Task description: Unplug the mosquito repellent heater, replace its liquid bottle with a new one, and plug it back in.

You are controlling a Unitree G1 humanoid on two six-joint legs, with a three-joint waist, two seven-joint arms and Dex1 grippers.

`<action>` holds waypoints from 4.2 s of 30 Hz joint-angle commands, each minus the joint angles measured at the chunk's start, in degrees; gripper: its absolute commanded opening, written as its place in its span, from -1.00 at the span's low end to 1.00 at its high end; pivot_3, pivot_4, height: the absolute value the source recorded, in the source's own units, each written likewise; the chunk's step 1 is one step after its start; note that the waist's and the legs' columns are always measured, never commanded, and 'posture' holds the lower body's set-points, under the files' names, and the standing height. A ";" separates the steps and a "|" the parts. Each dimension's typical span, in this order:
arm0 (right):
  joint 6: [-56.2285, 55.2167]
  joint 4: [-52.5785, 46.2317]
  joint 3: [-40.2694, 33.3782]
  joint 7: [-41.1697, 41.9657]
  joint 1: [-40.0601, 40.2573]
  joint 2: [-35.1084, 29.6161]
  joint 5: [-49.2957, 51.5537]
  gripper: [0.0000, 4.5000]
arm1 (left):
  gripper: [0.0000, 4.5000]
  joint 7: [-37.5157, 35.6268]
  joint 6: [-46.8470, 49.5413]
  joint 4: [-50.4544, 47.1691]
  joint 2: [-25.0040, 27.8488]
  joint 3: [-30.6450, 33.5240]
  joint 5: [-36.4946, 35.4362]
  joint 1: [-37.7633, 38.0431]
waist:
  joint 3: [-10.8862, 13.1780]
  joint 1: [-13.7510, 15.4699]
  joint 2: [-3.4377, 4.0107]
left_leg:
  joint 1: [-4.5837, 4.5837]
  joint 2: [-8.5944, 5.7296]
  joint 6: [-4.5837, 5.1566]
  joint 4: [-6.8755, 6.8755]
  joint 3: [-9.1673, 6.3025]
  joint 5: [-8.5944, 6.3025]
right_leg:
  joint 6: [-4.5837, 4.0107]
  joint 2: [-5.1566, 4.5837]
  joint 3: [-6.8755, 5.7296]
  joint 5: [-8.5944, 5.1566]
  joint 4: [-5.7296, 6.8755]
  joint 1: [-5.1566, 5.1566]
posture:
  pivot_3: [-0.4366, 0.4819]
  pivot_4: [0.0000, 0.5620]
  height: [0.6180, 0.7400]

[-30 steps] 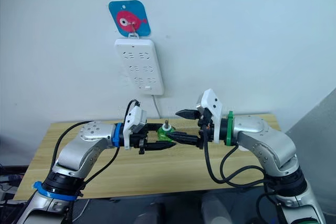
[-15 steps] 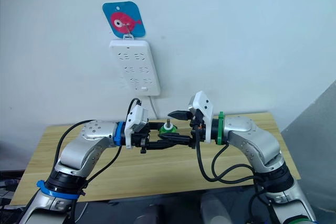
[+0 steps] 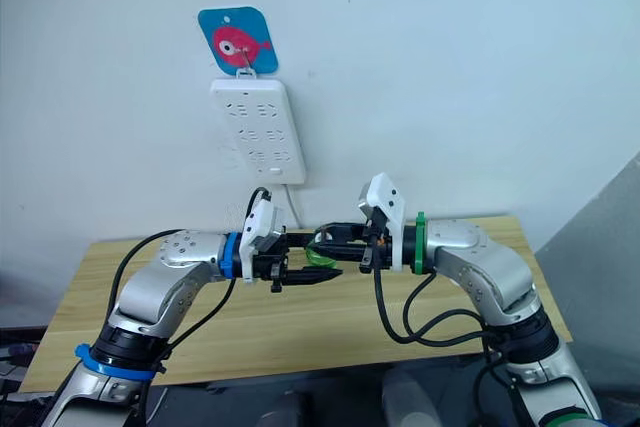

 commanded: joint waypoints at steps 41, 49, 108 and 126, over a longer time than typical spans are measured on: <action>14.78 0.02 -30.31 -35.71 -3.47 12.17 42.55 -0.63 | 1.00 35.78 35.45 -10.30 -14.77 20.64 -43.09 -7.12 | -5.12 -1.37 0.47 | 0.14 -0.05 0.02 0.12 -0.11 0.00 | 0.02 0.03 -0.04 0.00 0.00 0.28 | -0.38 -1.00 1.00; 14.01 1.16 -29.62 -40.20 -3.25 10.99 50.30 -0.63 | 1.00 40.39 35.48 -9.48 -15.53 20.90 -48.02 -8.94 | -5.25 -1.36 0.57 | 0.24 -0.07 0.02 0.11 -0.10 0.00 | 0.03 0.04 -0.03 -0.01 -0.04 0.42 | -0.38 -1.00 1.00; 8.42 1.39 -23.99 -41.05 -2.86 7.93 55.05 -0.63 | 0.91 44.34 36.31 -7.87 -14.80 20.74 -57.87 -7.15 | -5.32 -1.30 0.64 | 0.33 -0.07 0.02 0.05 -0.06 -0.01 | 0.30 0.06 0.03 -0.19 -0.12 0.50 | -0.38 -1.00 1.00; 8.16 1.08 -23.13 -41.81 -3.21 8.00 55.35 -0.63 | 0.91 46.27 34.46 -7.38 -15.22 20.49 -59.80 -7.70 | -5.32 -1.30 0.64 | 0.33 -0.07 0.03 0.03 -0.06 -0.01 | 0.32 0.06 0.03 -0.19 -0.13 0.49 | -0.37 -1.00 1.00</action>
